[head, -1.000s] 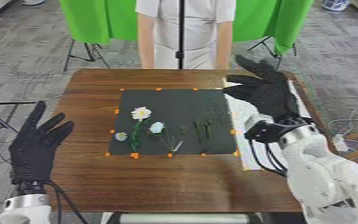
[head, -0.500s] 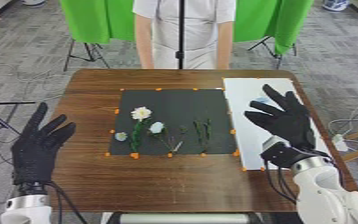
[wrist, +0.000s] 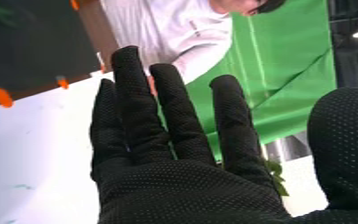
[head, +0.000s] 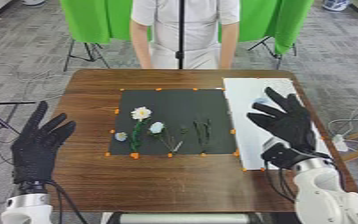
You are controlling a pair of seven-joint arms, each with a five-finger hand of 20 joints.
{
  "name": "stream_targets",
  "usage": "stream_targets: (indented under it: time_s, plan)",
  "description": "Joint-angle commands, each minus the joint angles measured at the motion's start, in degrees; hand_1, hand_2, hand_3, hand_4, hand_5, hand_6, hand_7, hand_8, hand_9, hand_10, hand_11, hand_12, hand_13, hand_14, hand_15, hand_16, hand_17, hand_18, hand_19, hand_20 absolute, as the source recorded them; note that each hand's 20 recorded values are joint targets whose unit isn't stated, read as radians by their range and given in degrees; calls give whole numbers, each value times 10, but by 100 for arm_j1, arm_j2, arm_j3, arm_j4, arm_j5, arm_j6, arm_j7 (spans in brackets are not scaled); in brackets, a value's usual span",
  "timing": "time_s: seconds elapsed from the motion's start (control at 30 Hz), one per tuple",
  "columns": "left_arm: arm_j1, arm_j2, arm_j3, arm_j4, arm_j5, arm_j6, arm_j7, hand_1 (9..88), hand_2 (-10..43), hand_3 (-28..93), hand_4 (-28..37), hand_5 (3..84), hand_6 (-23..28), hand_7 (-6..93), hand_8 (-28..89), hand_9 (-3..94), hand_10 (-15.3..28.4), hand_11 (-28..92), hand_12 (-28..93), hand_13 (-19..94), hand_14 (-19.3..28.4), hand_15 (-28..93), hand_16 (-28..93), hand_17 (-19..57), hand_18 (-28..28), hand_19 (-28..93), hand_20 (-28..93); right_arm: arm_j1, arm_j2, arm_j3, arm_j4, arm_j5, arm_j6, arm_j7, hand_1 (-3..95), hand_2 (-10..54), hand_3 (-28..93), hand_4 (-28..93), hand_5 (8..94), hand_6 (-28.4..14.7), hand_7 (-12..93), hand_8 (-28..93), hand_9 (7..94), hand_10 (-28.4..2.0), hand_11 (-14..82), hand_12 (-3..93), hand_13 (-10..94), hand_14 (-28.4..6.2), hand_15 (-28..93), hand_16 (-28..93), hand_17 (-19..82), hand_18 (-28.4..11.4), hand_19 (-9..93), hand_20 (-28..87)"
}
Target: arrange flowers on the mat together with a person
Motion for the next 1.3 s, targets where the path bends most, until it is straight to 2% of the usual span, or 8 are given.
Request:
stream_targets:
  time_s: [0.03,0.1,0.4,0.43,0.47,0.5,1.03,1.3]
  plan:
    - [85,-74,50,-1,14,-43,-48,221,81,741,-272,296,46,112,-90,363,181,219,114,324,249,454,-70,32,284,764,-281,-131,-179,-28,49,-183,-162,63,149,117,707,-257,398,-1,106,-105,470,-202,127,149,390,-213,404,117,51,-222,466,158]
    - [86,-26,76,2,-23,-23,-15,221,81,742,-271,301,49,112,-90,364,181,220,114,323,249,455,-70,31,284,764,-280,-168,-207,19,52,-243,-230,104,151,117,706,-257,401,-2,108,-106,477,-201,130,149,391,-212,405,117,51,-222,466,159]
    - [94,-47,77,5,4,-30,-53,221,82,741,-272,305,52,110,-89,363,181,222,112,320,249,459,-71,27,284,762,-274,-343,-250,188,72,-383,-360,110,152,116,708,-259,410,-2,111,-109,480,-199,131,147,390,-212,404,116,50,-223,464,163]
    - [110,-26,90,-3,-23,-6,-34,221,82,741,-272,306,52,111,-88,363,181,223,112,319,249,460,-71,26,284,761,-274,-351,-262,196,84,-380,-399,121,152,116,708,-259,412,-1,111,-109,480,-198,131,147,390,-211,404,116,50,-223,464,163]
    - [99,-55,82,4,-3,-34,-57,220,82,741,-271,307,52,111,-88,363,181,223,112,319,249,460,-72,25,284,760,-273,-361,-264,196,84,-388,-403,144,151,116,708,-259,413,-1,111,-109,480,-198,131,147,390,-211,403,116,50,-223,463,163]
    - [96,-23,104,1,-20,-7,-29,221,82,741,-272,308,53,110,-88,363,181,223,112,319,249,460,-72,24,284,759,-272,-374,-265,199,91,-409,-434,147,151,116,709,-259,413,-1,111,-110,480,-198,131,147,390,-212,403,116,50,-223,463,164]
    - [67,-96,76,0,40,-69,-107,222,83,741,-273,319,57,111,-87,364,182,224,111,318,249,464,-74,18,284,751,-260,-497,-311,281,140,-824,-590,186,151,119,704,-261,443,21,107,-118,475,-193,114,142,386,-213,383,117,48,-222,449,163]
    - [88,-26,107,-6,-14,-9,-65,221,83,742,-272,320,59,110,-87,364,183,224,111,316,248,463,-75,18,284,749,-256,-420,-273,222,141,-972,-528,306,154,118,705,-259,441,26,109,-117,475,-192,114,143,386,-210,381,121,48,-224,449,166]
